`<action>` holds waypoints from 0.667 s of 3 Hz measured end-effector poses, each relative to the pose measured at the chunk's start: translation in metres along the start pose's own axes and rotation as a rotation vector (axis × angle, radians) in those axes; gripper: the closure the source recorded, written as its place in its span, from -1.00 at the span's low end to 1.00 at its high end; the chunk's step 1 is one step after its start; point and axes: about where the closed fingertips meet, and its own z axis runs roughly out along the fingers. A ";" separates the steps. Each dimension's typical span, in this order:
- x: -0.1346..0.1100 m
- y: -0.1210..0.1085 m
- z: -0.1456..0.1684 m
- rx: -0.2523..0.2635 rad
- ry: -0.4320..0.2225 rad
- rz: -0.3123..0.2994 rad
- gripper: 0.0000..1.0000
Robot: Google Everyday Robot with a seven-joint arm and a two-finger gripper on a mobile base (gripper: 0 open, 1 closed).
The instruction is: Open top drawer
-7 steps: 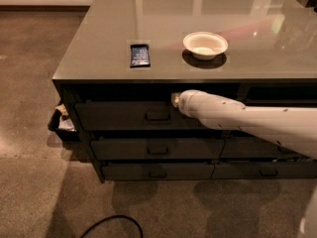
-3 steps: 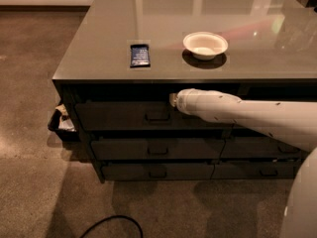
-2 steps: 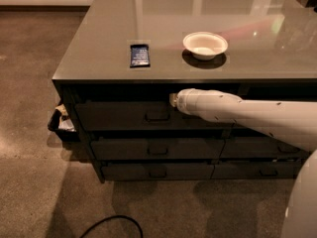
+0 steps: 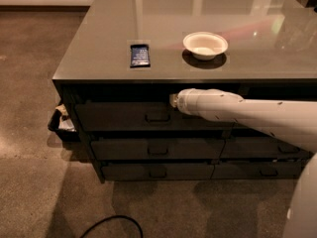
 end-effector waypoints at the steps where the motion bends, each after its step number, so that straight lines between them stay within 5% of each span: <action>1: 0.007 0.000 -0.012 -0.004 0.028 -0.040 1.00; 2: 0.028 0.002 -0.022 -0.015 0.105 -0.058 1.00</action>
Offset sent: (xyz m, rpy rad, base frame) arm -0.1360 -0.0358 -0.0557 -0.2256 0.3871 0.2497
